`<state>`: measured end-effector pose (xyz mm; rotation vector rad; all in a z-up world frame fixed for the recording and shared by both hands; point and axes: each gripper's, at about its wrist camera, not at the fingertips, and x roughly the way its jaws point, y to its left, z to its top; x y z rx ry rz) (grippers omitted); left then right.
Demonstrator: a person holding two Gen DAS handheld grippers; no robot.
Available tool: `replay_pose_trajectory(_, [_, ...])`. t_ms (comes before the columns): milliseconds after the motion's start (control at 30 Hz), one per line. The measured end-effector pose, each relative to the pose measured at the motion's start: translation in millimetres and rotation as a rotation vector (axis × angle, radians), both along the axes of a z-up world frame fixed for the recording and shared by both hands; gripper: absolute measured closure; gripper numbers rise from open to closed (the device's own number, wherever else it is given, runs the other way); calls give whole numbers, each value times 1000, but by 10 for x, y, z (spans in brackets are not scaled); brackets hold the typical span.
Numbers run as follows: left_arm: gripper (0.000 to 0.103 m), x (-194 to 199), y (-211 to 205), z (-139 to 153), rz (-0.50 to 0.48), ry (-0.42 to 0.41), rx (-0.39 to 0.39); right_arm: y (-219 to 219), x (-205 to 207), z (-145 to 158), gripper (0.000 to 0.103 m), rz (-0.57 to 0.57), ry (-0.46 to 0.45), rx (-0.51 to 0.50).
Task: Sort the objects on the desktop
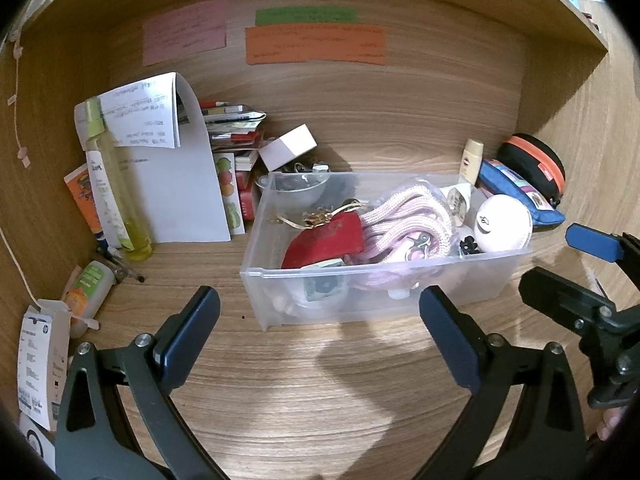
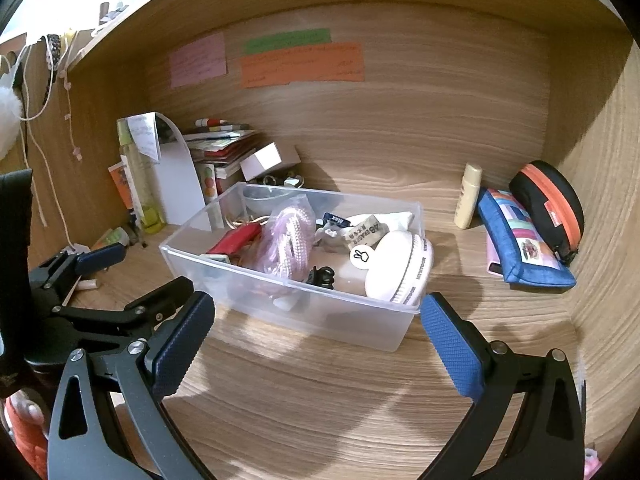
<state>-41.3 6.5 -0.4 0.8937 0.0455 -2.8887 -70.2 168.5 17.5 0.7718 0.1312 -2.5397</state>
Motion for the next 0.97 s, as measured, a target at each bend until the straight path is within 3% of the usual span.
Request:
replay_pose_trajectory(533, [2, 1, 49, 8, -39, 5, 15, -15, 5, 2, 0, 8, -5, -8])
replay_pose_trajectory(833, [2, 55, 38, 42, -41, 51, 13, -25, 9, -1, 0, 12, -15, -11])
replay_pose_trajectory(967, [2, 29, 52, 20, -37, 19, 8, -39, 18, 7, 0, 5, -13, -11])
